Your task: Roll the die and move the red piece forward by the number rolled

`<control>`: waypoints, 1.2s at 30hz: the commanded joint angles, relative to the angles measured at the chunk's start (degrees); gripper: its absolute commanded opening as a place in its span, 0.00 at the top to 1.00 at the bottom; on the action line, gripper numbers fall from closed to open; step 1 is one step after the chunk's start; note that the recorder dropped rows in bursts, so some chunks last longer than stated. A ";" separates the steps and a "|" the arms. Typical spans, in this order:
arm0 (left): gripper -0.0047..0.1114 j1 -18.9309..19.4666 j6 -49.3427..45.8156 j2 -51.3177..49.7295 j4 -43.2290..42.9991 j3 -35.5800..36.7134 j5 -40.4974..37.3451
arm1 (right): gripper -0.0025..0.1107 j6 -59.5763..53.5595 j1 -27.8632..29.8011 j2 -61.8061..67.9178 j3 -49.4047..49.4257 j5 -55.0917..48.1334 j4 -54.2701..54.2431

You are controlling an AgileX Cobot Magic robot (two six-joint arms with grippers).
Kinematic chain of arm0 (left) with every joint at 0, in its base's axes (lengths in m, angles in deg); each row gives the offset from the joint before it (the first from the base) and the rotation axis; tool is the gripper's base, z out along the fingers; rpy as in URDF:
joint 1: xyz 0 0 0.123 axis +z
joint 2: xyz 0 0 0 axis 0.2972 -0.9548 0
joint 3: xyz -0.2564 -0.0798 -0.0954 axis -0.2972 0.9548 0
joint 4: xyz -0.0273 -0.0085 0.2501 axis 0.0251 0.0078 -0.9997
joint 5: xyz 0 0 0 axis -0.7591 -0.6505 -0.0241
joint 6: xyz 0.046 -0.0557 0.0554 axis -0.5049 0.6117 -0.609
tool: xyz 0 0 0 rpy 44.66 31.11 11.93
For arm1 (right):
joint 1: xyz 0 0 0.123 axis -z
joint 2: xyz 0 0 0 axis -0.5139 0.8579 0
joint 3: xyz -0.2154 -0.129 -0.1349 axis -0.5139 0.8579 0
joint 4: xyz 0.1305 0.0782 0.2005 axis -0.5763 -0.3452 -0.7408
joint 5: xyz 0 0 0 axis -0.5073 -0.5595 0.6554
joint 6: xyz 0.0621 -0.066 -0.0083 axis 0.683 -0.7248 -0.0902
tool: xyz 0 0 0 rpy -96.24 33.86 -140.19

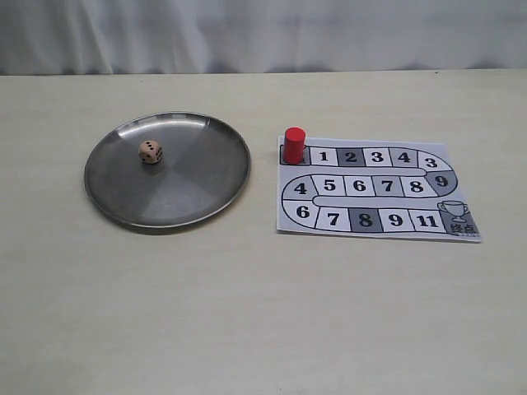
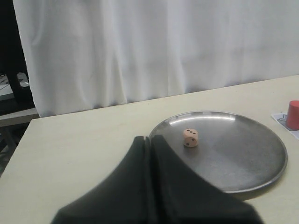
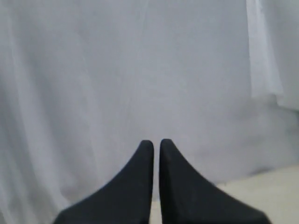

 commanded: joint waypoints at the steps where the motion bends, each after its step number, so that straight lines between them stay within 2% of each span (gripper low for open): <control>1: 0.96 -0.03 0.14 0.06 0.21 0.10 0.49 | 0.94 1.13 0.17 14.77 -0.62 -3.71 2.99; 5: 0.96 -0.03 0.14 0.06 0.21 0.10 0.49 | 0.94 1.13 0.17 35.82 -6.10 -6.22 2.99; 7: 0.96 -0.03 0.14 0.06 0.21 0.10 0.49 | 0.94 1.13 -1.76 46.50 -9.95 -8.18 2.90; 10: 0.96 -0.03 0.14 0.06 0.21 0.10 0.49 | 0.94 0.74 -12.82 61.97 -15.29 -5.01 2.90; 14: 0.96 -0.03 0.14 0.06 0.21 0.10 0.49 | 0.92 -2.26 -23.00 72.69 -22.76 -2.89 2.90; 17: 0.96 -0.03 0.14 0.06 0.21 0.10 0.49 | 0.79 -2.95 -28.06 81.47 -32.08 -6.32 2.90; 19: 0.96 -0.03 0.14 0.06 0.21 0.10 0.49 | 0.67 -4.24 -30.60 87.29 -39.27 -9.86 2.90; 22: 0.96 -0.03 0.14 0.06 0.21 0.10 0.49 | 0.52 -4.23 -33.22 95.38 -50.26 -15.64 2.90; 26: 0.96 -0.03 0.14 0.06 0.21 0.10 0.49 | 0.43 -5.81 -35.11 105.96 -65.43 -21.49 2.90; 36: 0.96 -0.03 0.14 0.06 0.21 0.10 0.49 | 0.41 -6.86 -38.15 127.96 -96.07 -26.02 2.90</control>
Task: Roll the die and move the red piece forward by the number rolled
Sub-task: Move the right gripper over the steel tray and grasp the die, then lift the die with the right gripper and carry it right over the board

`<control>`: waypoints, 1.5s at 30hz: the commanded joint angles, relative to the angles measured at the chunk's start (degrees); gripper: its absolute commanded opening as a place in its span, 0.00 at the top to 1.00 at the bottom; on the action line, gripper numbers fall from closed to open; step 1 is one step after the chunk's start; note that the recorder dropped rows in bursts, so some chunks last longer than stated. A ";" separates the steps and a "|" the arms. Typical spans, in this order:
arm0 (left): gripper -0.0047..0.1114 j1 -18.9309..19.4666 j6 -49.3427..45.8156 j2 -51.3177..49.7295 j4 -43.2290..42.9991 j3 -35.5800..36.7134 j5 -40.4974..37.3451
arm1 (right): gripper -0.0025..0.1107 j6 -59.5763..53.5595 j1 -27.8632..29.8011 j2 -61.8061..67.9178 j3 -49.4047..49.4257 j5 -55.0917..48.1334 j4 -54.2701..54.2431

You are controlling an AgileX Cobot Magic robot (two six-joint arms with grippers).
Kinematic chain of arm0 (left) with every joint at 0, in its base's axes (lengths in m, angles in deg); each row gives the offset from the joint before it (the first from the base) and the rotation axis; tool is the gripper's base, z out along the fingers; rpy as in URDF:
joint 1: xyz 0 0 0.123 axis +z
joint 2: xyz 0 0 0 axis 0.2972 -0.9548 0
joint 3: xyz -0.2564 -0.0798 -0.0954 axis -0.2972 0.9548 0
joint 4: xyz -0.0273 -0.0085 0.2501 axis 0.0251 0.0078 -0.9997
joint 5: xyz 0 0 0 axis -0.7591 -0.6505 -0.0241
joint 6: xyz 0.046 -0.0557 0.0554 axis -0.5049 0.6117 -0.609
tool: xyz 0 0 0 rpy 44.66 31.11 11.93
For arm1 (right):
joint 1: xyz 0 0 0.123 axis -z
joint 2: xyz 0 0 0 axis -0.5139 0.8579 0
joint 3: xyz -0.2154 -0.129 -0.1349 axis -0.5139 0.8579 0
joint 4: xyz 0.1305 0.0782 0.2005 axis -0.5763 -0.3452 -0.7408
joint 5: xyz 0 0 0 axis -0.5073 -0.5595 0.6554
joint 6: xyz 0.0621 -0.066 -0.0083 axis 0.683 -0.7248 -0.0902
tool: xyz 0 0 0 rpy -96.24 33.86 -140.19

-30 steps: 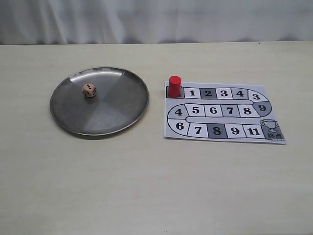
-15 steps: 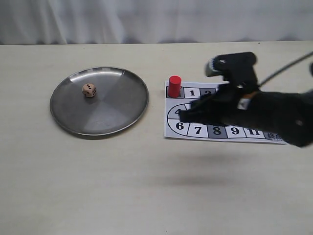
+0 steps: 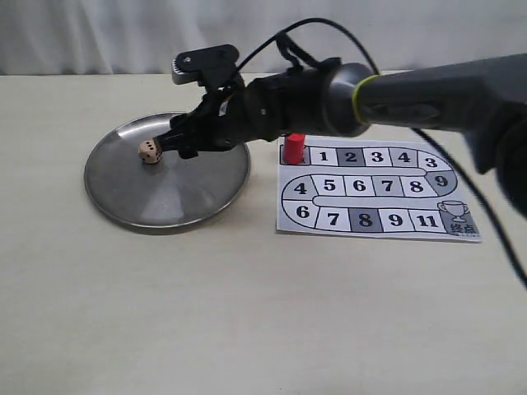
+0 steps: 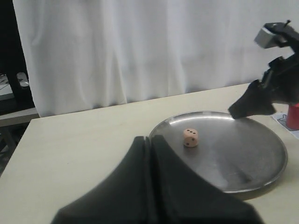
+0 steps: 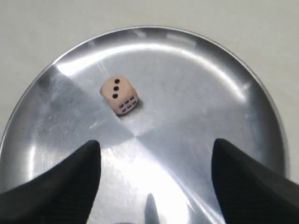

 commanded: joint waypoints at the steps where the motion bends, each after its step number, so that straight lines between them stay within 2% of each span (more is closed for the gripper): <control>1: 0.96 -0.03 0.14 0.06 0.21 0.10 0.49 | 0.41 -1.67 -1.21 8.00 -11.60 -3.45 0.42; 8: 0.96 -0.03 0.14 0.06 0.21 0.10 0.49 | 0.41 -1.86 -1.48 18.24 -26.09 -8.59 0.42; 18: 0.96 -0.03 0.14 0.06 0.21 0.10 0.49 | 0.42 -4.91 -2.86 26.92 -36.27 -8.38 0.17; 20: 0.96 -0.03 0.14 0.06 0.21 0.10 0.49 | 0.46 -5.22 -2.98 27.72 -36.94 -8.25 0.17; 26: 0.96 -0.03 0.14 0.06 0.21 0.10 0.49 | 0.78 -8.16 -2.98 28.09 -36.94 -8.44 0.17; 30: 0.96 -0.03 0.14 0.06 0.21 0.10 0.49 | 0.94 -8.16 -2.98 26.77 -36.94 -11.70 0.17; 38: 0.96 -0.03 0.14 0.06 0.21 0.10 0.49 | 0.94 -8.09 0.30 15.79 -36.94 -29.05 2.86; 45: 0.96 -0.03 0.14 0.06 0.21 0.10 0.49 | 0.94 -7.37 4.21 3.50 -33.81 -35.71 4.34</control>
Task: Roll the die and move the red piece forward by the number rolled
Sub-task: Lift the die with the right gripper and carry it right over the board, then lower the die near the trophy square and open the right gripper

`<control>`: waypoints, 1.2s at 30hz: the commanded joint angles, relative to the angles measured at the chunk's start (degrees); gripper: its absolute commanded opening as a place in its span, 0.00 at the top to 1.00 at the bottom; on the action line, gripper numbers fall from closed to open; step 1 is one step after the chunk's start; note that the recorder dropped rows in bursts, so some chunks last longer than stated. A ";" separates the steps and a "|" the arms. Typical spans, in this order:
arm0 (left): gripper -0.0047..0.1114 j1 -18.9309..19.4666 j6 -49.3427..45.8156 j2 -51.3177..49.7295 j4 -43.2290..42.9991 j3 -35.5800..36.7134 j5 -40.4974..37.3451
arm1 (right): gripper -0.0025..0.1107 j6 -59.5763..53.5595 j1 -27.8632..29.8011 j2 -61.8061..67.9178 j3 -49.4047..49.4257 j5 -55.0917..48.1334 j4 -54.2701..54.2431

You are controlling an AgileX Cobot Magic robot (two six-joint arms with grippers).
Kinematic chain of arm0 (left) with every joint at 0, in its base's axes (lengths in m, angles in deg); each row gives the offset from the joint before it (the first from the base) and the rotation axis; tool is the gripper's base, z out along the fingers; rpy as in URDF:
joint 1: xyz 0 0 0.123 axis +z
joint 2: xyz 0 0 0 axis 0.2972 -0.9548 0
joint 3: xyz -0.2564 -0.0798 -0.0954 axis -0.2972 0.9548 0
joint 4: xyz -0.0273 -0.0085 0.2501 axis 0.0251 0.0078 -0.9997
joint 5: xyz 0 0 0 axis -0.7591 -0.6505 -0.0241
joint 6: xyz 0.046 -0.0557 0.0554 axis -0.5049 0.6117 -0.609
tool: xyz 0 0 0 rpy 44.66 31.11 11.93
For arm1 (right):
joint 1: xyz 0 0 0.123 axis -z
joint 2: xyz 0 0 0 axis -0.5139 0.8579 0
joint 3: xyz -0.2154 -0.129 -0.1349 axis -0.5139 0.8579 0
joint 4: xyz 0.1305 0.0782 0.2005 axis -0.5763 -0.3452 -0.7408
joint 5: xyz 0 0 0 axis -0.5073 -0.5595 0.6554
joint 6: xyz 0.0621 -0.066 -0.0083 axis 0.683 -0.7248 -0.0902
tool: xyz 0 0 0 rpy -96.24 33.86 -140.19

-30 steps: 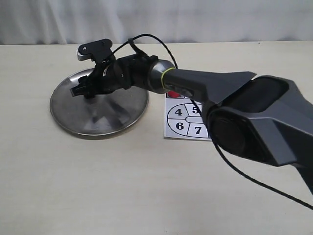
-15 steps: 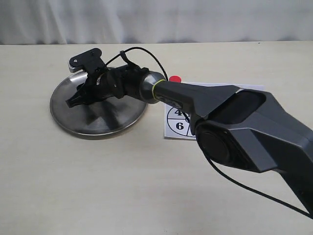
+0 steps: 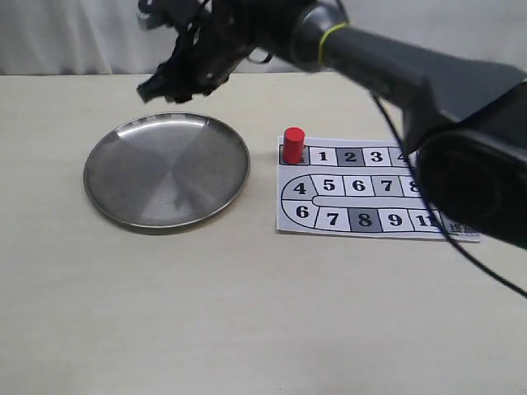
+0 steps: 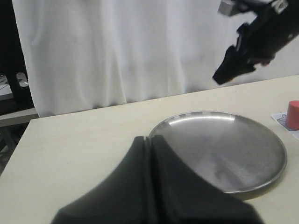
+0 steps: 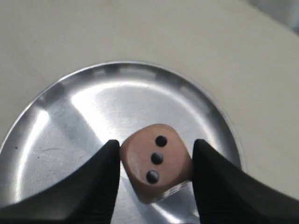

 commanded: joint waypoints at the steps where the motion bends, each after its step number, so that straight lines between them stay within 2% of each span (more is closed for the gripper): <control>1: 0.96 -0.03 0.14 0.06 0.21 0.10 0.49 | 0.94 0.11 2.48 -8.66 4.19 -3.83 2.08; 7: 0.96 -0.03 0.14 0.06 0.21 0.10 0.49 | 0.94 3.24 7.47 -19.21 20.04 0.29 5.82; 12: 0.96 -0.03 0.14 0.06 0.21 0.10 0.49 | 0.94 3.45 15.86 -26.75 40.33 12.83 0.52; 15: 0.96 -0.03 0.14 0.06 0.21 0.10 0.49 | 0.94 3.45 21.28 -27.88 49.09 18.76 -3.34; 20: 0.96 -0.03 0.14 0.06 0.21 0.10 0.49 | 0.94 3.45 25.20 -26.39 56.13 21.73 -4.52; 26: 0.96 -0.03 0.14 0.06 0.21 0.10 0.49 | 0.92 3.06 24.47 -23.68 56.49 23.45 -4.52; 28: 0.96 -0.03 0.14 0.06 0.21 0.10 0.49 | 0.83 3.06 24.35 -23.54 56.49 24.39 -4.52; 33: 0.96 -0.03 0.14 0.06 0.21 0.10 0.49 | 0.48 3.06 24.35 -23.54 56.49 28.35 -4.31; 36: 0.96 -0.03 0.14 0.06 0.21 0.10 0.49 | 0.31 3.17 24.51 -23.67 56.27 29.28 -4.31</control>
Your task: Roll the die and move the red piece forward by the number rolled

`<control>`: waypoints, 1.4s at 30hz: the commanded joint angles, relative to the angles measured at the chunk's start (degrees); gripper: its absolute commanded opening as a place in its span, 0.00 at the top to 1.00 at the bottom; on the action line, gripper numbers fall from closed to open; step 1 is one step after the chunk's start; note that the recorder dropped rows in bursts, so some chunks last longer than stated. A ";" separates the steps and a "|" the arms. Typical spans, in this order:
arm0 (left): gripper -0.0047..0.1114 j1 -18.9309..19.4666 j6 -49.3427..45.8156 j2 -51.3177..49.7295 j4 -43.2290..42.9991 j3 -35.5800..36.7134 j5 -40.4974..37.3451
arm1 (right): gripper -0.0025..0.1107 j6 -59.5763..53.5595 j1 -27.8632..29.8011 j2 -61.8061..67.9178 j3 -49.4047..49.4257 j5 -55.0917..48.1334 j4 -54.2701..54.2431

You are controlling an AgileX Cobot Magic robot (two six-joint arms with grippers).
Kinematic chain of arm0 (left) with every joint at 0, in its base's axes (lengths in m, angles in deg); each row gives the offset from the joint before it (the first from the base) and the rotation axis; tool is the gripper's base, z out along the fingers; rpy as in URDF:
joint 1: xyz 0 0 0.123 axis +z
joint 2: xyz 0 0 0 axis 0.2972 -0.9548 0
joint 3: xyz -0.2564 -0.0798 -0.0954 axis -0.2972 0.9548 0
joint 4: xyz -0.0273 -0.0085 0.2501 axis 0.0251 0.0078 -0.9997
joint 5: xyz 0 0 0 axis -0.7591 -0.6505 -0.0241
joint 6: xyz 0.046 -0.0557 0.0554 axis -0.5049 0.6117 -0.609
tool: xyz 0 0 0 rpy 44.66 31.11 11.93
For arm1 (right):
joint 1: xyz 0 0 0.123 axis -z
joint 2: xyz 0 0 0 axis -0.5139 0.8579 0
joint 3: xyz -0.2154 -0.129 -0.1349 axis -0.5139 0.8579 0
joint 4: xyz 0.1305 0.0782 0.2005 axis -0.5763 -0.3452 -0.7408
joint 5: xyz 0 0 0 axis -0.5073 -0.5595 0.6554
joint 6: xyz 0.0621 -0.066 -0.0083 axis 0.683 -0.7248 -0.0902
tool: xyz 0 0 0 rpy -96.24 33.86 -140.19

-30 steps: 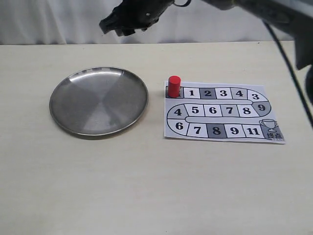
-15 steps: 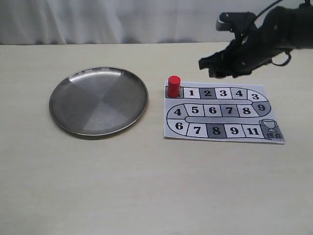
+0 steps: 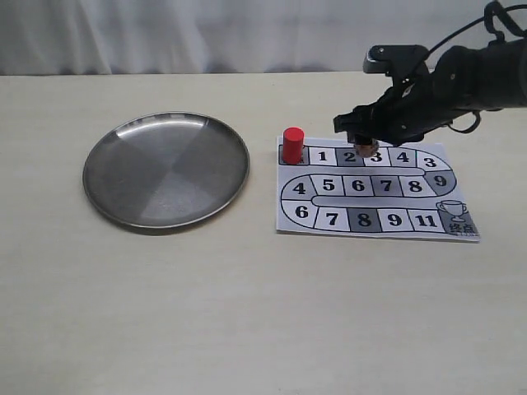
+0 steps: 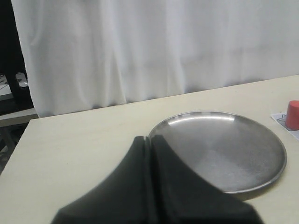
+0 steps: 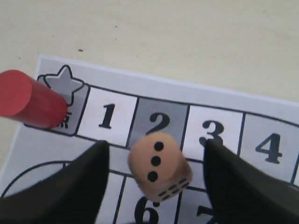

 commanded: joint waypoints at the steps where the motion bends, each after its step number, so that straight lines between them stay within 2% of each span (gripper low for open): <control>1: 0.96 -0.03 0.14 0.06 0.21 0.10 0.49 | 0.27 -0.15 0.05 -0.08 -0.27 2.57 0.01; 4: 0.96 -0.03 0.14 0.06 0.21 0.10 0.49 | 0.19 -0.15 0.05 -0.20 -0.27 2.94 0.01; 19: 0.96 -0.03 0.14 0.06 0.21 0.10 0.49 | 0.20 -0.26 0.05 -0.44 -0.27 1.98 0.01; 21: 0.96 -0.03 0.14 0.06 0.21 0.10 0.49 | 0.28 -0.26 0.05 -1.03 -0.27 1.33 0.01; 22: 0.96 -0.03 0.14 0.06 0.21 0.10 0.49 | 0.36 -0.26 0.05 -1.58 -0.27 1.01 0.01; 28: 0.96 -0.03 0.14 0.06 0.21 0.10 0.49 | 0.92 -0.26 0.34 -7.40 -0.27 -1.83 0.14; 35: 0.96 -0.03 0.14 0.06 0.21 0.10 0.49 | 0.94 -0.26 2.02 -17.20 -0.27 -9.63 4.59; 42: 0.96 -0.03 0.14 0.06 0.21 0.10 0.49 | 0.94 -0.03 3.47 -23.57 0.36 -28.78 12.05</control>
